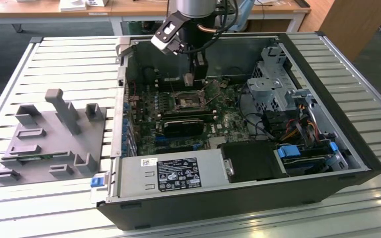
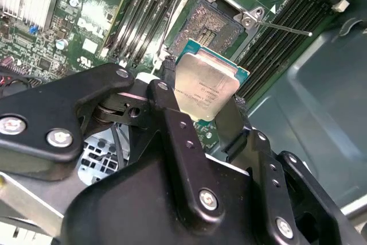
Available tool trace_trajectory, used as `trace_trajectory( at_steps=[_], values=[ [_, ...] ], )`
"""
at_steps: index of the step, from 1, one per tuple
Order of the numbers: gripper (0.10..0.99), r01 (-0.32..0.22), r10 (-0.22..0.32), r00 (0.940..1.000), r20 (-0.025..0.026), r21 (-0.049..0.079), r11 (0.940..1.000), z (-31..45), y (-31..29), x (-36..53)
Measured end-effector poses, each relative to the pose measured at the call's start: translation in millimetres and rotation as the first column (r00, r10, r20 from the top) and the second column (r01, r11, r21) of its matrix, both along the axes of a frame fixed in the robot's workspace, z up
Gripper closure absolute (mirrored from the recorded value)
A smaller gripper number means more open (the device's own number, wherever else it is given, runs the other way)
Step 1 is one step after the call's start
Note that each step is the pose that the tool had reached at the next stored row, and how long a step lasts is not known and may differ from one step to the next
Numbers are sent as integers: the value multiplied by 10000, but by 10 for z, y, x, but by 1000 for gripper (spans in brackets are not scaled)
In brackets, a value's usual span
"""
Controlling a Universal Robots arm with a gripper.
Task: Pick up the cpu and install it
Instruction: 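Place the cpu into insertion slot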
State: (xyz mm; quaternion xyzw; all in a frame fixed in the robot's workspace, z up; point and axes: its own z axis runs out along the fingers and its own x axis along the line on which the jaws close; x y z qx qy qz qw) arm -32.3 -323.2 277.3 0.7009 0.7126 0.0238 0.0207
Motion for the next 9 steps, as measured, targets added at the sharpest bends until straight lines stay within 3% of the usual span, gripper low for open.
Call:
trace_trajectory(
  at_steps=[9],
  values=[
    [561,7,-7,10000,0,0,10000,-94,1,-28]
  ],
)
